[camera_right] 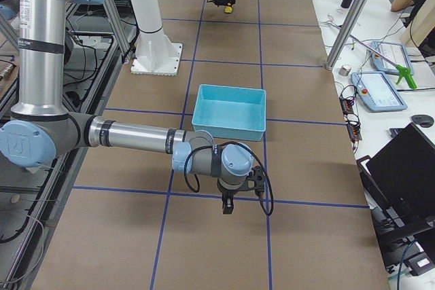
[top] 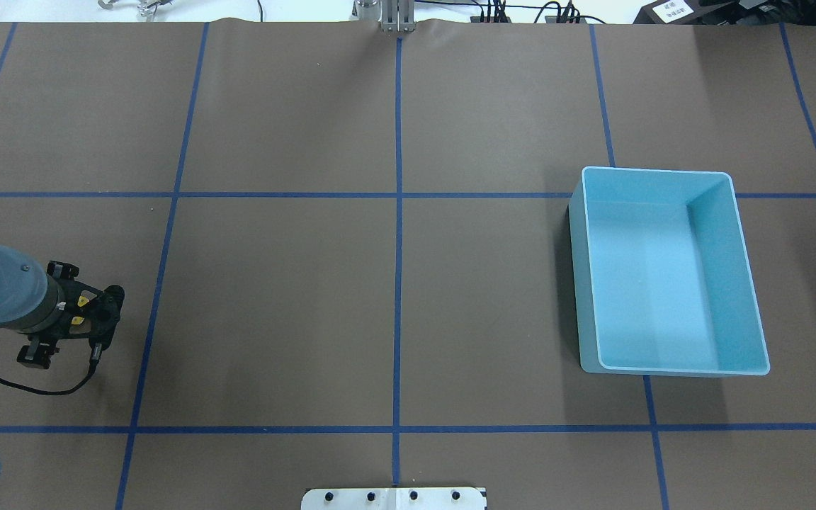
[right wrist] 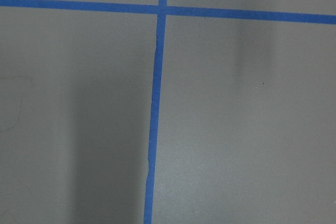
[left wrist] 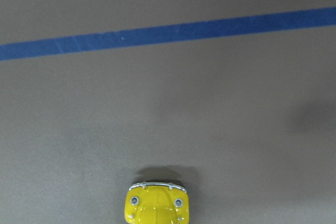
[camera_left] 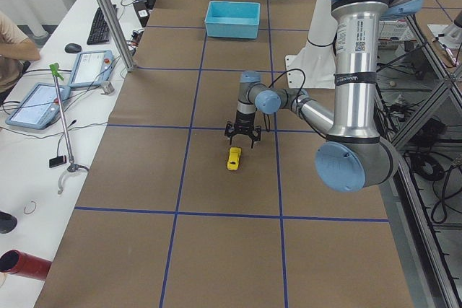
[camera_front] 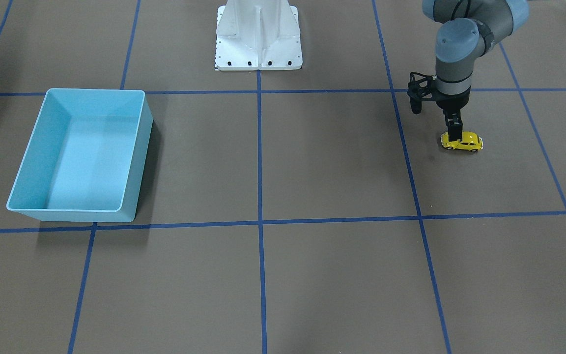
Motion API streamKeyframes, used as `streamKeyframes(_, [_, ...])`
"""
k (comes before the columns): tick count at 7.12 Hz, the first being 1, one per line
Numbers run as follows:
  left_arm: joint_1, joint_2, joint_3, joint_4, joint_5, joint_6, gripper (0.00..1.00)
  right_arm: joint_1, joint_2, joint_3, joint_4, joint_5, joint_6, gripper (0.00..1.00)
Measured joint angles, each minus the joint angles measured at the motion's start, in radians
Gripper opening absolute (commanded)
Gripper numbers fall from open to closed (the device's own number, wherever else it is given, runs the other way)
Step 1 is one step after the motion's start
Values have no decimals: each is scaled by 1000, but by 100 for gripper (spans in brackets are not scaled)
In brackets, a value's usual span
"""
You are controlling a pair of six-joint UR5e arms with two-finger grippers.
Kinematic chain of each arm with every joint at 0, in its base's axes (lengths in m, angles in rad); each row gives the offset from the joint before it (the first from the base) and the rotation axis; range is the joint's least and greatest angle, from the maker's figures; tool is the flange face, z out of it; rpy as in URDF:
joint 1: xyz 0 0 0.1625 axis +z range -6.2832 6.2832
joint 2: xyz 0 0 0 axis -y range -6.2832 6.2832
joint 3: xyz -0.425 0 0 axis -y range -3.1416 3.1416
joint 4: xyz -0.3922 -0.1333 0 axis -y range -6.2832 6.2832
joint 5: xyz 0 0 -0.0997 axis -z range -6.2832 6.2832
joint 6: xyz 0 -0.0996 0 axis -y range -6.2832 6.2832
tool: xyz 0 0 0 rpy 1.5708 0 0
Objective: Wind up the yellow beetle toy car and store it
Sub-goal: 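Close the left gripper on the car, pressing it to the table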
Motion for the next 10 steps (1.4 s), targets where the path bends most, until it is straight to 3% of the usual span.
streamKeyframes(2, [1, 3, 34, -46, -4, 0, 89, 0, -1, 1, -1, 3, -1, 100])
streamKeyframes(10, [3, -10, 49, -69, -6, 0, 89, 2, -7, 11, 0, 19, 0, 100])
